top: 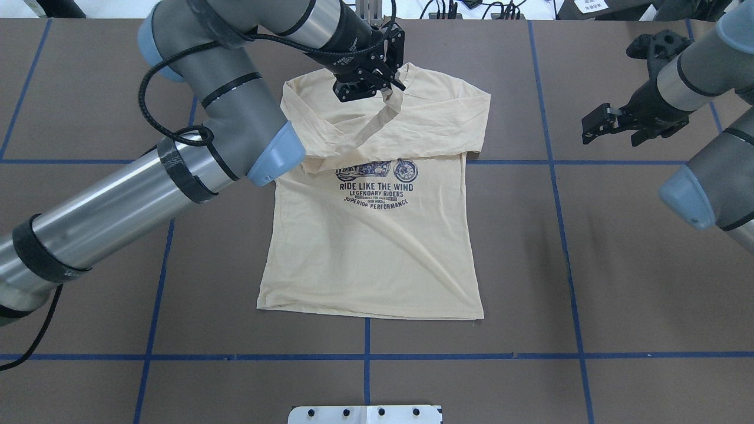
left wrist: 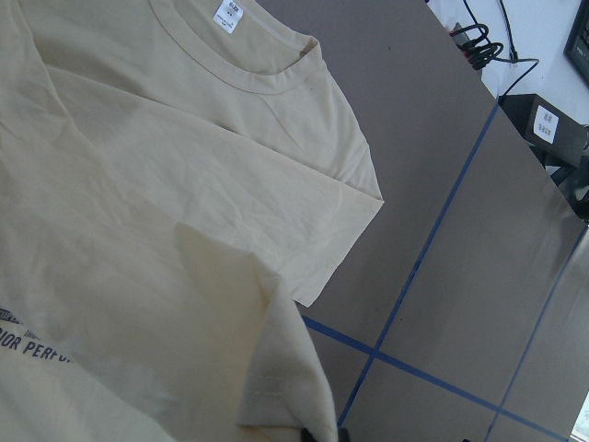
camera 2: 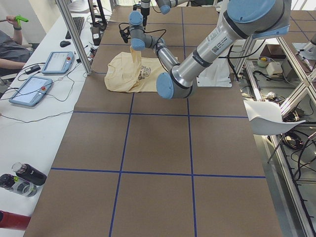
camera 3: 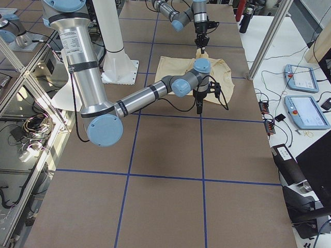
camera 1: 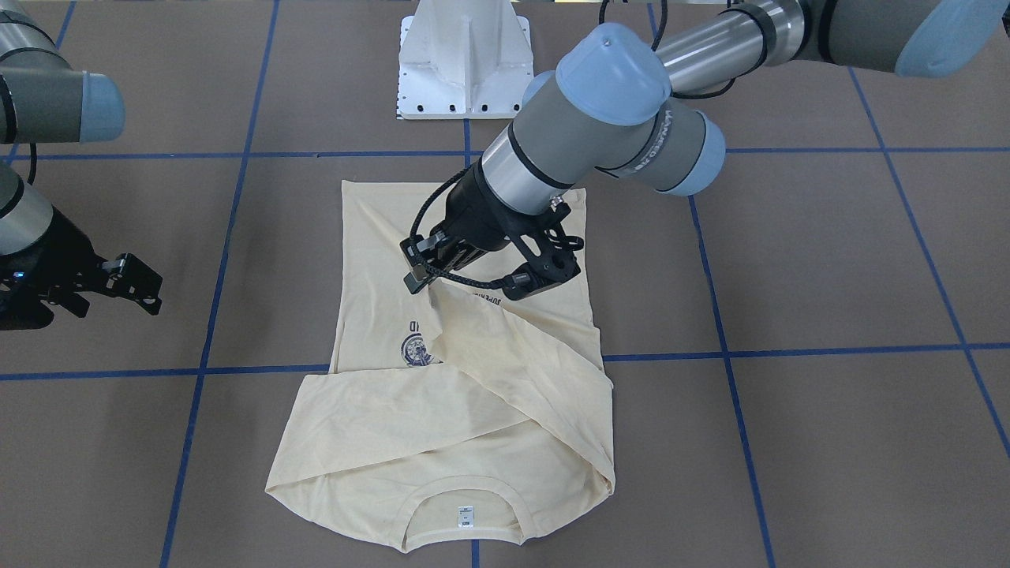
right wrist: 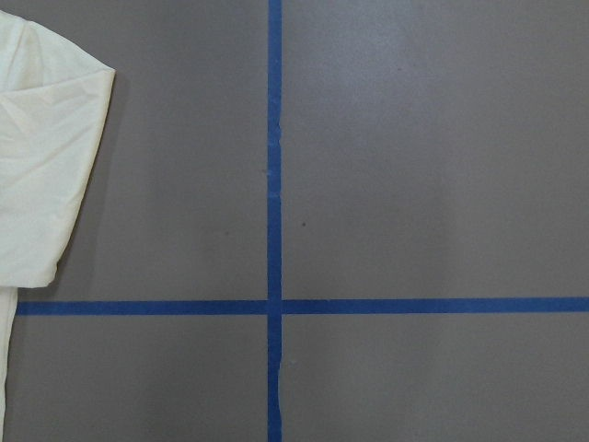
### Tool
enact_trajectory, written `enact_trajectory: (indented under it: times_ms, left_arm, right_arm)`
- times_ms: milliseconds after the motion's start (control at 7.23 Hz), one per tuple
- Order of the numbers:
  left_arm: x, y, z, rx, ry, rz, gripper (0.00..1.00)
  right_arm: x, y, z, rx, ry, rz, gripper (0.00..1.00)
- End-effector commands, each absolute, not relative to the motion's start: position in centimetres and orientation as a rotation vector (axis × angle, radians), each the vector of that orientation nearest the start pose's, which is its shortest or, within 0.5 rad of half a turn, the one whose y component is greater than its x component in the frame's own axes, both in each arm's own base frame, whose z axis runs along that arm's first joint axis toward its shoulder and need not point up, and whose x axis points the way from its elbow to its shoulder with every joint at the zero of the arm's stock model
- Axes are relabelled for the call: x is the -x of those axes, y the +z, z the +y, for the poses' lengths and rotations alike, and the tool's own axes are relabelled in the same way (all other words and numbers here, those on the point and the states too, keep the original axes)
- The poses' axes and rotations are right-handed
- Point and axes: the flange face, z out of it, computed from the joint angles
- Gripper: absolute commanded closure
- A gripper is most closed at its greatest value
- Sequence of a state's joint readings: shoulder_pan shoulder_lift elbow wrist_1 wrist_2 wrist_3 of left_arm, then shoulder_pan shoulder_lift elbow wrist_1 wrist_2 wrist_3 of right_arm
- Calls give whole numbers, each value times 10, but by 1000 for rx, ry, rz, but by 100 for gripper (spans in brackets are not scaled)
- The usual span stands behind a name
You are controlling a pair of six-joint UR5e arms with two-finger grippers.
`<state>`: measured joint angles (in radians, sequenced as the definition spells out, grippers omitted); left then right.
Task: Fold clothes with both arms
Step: 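Lay the sleeve diagonally across the shirt front with the left gripper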
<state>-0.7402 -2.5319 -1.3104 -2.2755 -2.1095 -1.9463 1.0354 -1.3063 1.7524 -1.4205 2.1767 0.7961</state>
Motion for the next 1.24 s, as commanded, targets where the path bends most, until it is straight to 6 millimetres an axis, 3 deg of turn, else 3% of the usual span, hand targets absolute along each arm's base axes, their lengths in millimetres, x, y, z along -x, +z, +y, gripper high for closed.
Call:
enact_trajectory:
  times_ms: [0, 277, 553, 1106]
  left_arm:
    - [-560, 86, -547, 167, -561, 1438, 100]
    - [-620, 116, -514, 162, -542, 1434, 100]
    - [-657, 124, -476, 158, -532, 1421, 100]
    - [-666, 123, -460, 166, -503, 1422, 100]
  right_arm:
    - [237, 417, -550, -87, 68, -816, 0]
    - [241, 425, -554, -72, 73, -806, 0]
    - [247, 417, -566, -78, 73, -810, 0]
    - [247, 418, -566, -76, 75, -809, 0]
